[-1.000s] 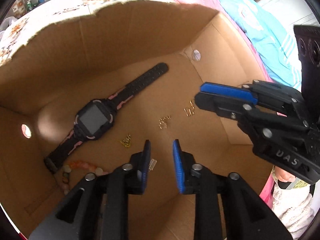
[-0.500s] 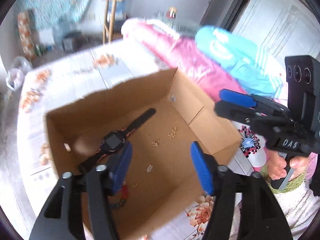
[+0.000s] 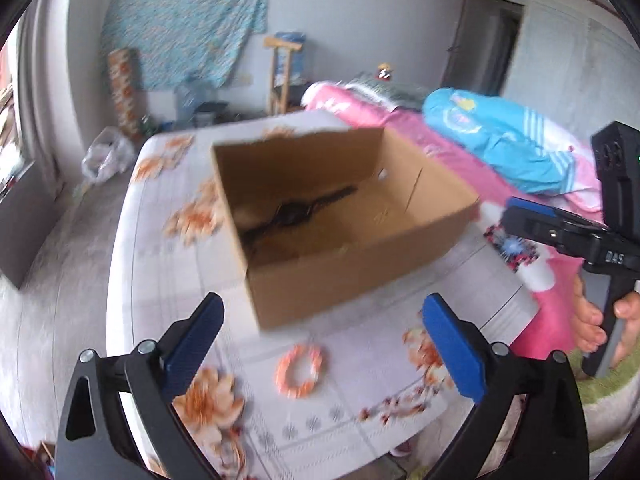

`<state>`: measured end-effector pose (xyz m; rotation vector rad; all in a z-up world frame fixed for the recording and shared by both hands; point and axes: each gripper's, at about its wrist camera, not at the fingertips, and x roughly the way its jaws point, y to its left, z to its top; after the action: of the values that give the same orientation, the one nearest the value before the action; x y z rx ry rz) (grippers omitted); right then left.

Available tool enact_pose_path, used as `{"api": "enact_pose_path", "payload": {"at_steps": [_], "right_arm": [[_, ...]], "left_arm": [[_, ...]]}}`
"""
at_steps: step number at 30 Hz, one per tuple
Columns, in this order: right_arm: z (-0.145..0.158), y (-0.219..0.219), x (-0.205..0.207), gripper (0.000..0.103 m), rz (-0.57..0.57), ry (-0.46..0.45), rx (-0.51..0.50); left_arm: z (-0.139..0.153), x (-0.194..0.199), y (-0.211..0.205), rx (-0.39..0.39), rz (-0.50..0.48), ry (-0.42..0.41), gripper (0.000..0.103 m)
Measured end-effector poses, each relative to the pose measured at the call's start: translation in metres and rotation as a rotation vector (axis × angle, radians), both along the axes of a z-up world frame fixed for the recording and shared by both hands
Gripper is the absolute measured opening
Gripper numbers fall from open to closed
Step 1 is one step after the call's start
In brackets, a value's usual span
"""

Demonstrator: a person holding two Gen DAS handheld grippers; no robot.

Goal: Organize jewelry
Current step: 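Move the left gripper toward the pink-orange bracelet while the right approaches the butterfly charm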

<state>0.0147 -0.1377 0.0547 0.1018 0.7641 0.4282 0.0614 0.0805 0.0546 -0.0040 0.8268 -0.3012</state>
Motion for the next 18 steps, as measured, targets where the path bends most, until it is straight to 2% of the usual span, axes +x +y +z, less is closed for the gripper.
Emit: {"api": "enact_pose_path", "payload": {"at_steps": [3,8,13,15,18], "right_arm": [[-0.036,-0.001,-0.01,0.093,-0.066,0.079,-0.064],[-0.099,0.004,-0.007,0.093,-0.164,0.218,-0.215],[-0.127,0.012,-0.003,0.093,-0.189,0.264,-0.32],[-0.137,0.019,0.001,0.095,-0.159,0.267,-0.374],[-0.138,0.023,0.004,0.095,-0.137,0.24,-0.394]], "left_arm": [[-0.042,-0.01,0.001,0.086,0.092,0.085,0.098],[-0.092,-0.018,-0.005,0.127,0.125,0.187,0.098],[-0.11,-0.019,-0.007,0.13,0.126,0.223,0.098],[-0.114,-0.017,-0.012,0.159,0.124,0.226,0.098],[-0.117,-0.012,-0.02,0.211,0.122,0.23,0.098]]}}
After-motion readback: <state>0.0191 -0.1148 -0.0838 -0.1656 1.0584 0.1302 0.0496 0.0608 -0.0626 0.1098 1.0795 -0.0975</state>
